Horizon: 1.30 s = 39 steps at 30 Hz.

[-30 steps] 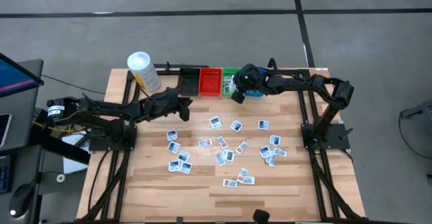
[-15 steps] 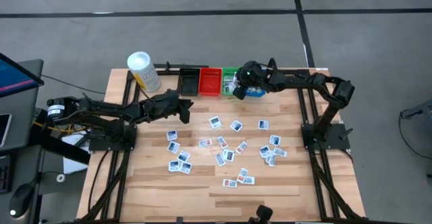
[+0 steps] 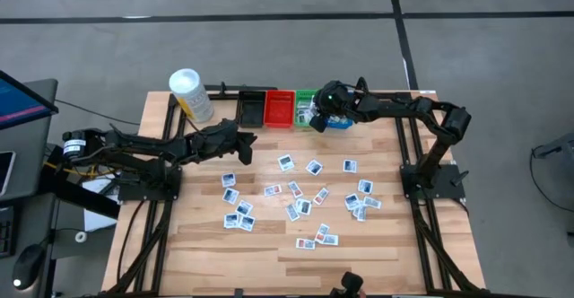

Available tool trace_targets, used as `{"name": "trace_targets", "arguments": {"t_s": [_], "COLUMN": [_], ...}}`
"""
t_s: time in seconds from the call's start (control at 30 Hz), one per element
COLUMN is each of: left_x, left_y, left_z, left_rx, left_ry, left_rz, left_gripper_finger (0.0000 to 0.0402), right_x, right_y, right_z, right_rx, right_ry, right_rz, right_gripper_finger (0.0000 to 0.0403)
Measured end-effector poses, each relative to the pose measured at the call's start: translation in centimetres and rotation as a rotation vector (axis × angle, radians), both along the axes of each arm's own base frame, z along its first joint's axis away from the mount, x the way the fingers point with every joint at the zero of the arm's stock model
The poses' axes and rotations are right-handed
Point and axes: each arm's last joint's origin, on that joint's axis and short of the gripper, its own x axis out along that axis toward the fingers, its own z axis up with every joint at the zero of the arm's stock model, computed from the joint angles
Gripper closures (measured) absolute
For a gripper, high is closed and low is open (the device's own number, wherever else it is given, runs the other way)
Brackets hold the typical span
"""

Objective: Pick & Place First Aid Supplies
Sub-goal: Put the middle towelette pack into the green bin, then put the top towelette pack into the green bin

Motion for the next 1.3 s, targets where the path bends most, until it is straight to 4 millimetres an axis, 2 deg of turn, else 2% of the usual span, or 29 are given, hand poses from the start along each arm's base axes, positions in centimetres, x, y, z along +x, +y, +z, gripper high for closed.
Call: {"name": "trace_targets", "arguments": {"t_s": [0.23,0.47,0.8,0.9,1.1,1.3], "left_x": [0.0,0.0,0.0,0.0,0.0,0.0], "left_y": [0.0,0.0,0.0,0.0,0.0,0.0], "left_z": [0.0,0.0,0.1,0.1,0.1,0.0], "left_rx": [-0.005,-0.032,-0.028,-0.024,-0.023,-0.024], "left_ry": [-0.002,-0.019,-0.026,-0.024,-0.021,-0.015], "left_rz": [0.003,0.015,0.014,0.012,0.012,0.012], "left_gripper_finger": [0.0311,0.0311,0.0311,0.0311,0.0311,0.0311], "right_x": [-0.1,-0.1,0.9,1.5,3.0,4.4], "right_y": [-0.1,-0.4,0.1,1.0,4.8,8.4], "right_z": [0.0,0.1,0.8,0.8,0.7,0.7], "right_rx": [0.0,-0.007,-0.011,0.042,0.134,0.145], "right_ry": [0.001,-0.011,-0.121,-0.151,-0.188,-0.193], "right_rz": [-0.004,-0.01,0.125,0.256,0.686,0.822], "right_gripper_finger": [0.0389,0.0351,0.033,0.033,0.033,0.0331]}}
